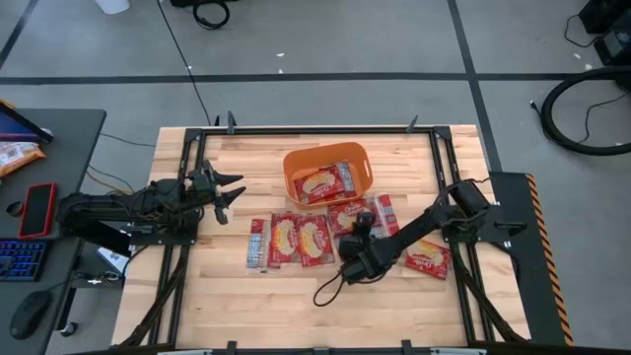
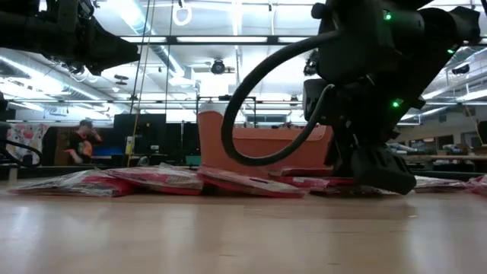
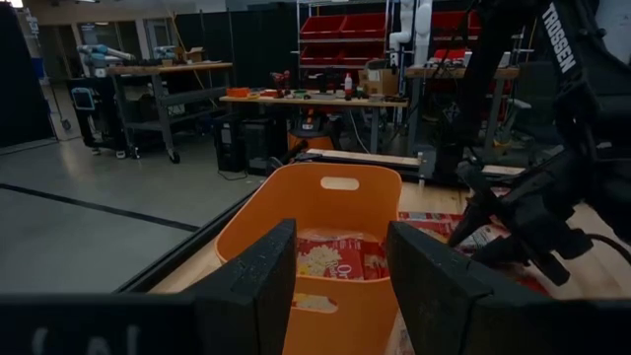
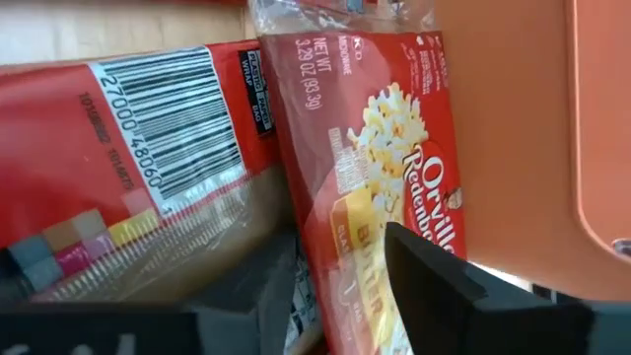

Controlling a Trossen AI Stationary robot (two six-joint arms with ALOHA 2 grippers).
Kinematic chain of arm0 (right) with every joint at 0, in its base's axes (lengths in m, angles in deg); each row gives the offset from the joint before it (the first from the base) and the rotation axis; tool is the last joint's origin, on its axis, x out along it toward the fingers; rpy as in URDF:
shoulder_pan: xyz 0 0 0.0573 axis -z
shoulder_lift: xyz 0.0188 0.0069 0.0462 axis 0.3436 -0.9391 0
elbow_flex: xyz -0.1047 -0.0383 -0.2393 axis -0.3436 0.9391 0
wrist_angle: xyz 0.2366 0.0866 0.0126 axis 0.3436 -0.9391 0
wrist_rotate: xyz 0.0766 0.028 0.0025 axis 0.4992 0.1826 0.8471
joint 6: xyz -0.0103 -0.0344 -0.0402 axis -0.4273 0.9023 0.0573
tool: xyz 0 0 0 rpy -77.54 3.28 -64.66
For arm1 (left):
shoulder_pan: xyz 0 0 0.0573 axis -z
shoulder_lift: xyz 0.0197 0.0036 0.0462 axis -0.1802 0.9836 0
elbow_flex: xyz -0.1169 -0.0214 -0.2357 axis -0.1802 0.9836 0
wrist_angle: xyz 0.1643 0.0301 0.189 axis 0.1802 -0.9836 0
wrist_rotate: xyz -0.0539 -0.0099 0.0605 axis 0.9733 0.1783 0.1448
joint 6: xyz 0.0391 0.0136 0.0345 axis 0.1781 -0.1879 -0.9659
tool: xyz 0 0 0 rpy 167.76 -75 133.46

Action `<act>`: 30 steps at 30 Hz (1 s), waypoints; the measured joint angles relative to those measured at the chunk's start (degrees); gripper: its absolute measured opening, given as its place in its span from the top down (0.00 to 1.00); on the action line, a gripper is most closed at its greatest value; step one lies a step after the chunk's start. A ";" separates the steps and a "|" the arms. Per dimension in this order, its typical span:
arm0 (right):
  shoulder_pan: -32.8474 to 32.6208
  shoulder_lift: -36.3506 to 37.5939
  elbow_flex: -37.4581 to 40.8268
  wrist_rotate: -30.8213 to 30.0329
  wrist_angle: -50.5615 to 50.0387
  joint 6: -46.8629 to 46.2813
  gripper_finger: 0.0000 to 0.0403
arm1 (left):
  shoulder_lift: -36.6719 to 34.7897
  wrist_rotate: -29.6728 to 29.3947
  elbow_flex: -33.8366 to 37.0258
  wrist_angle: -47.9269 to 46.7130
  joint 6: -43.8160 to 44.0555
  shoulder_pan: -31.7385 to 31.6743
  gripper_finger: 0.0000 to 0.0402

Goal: Sort popcorn bags into baskets
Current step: Put the red popcorn bag into the orange bin

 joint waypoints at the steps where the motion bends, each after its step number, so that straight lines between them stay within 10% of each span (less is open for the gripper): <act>1: 0.21 0.00 -0.03 -0.28 -0.03 0.51 0.57 | -0.01 -0.02 -0.01 0.00 0.00 -0.01 0.59; 12: 2.28 0.06 2.14 -2.84 1.57 -0.30 0.53 | -0.01 -0.02 -0.02 -0.13 -0.02 0.00 0.59; 25: 2.33 -0.28 0.38 -1.42 -1.20 -0.91 0.93 | 0.00 0.00 0.00 -0.23 -0.03 -0.02 0.59; 30: 2.26 -0.31 -5.76 2.49 -11.12 -1.36 0.95 | -0.02 0.00 0.00 -0.35 -0.11 -0.02 0.59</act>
